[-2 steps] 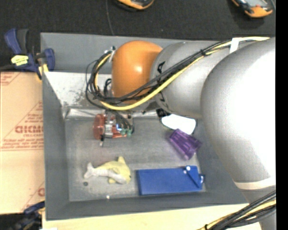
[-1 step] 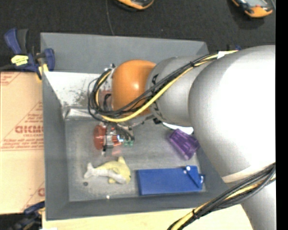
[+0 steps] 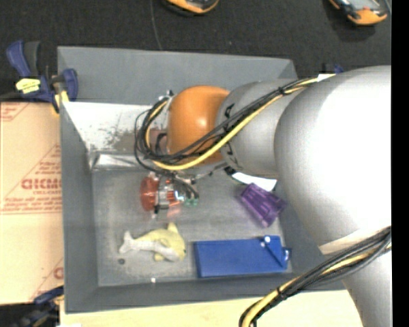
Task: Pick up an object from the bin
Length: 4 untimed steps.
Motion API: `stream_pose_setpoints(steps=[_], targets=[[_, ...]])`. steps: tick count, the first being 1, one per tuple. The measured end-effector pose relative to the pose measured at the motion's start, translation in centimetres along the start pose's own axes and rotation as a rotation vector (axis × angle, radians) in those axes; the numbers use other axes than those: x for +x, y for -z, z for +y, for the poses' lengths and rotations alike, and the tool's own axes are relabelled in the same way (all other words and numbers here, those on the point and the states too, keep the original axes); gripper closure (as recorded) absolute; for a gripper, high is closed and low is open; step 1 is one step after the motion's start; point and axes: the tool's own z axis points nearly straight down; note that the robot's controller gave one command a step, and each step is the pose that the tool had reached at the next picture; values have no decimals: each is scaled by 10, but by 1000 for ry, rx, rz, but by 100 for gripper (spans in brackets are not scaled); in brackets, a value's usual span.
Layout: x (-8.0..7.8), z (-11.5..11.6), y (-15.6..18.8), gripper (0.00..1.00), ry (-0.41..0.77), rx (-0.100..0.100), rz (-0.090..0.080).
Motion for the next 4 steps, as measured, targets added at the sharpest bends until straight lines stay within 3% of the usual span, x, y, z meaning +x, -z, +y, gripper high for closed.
stream_pose_setpoints(steps=[1, 2, 3, 4], targets=[[-3, -23, 0, 100, 31, 0, 5], [0, -18, 27, 100, 12, -2, -3], [-3, -23, 89, 100, 17, 1, 5], [-15, -25, 158, 100, 24, 0, 1]])
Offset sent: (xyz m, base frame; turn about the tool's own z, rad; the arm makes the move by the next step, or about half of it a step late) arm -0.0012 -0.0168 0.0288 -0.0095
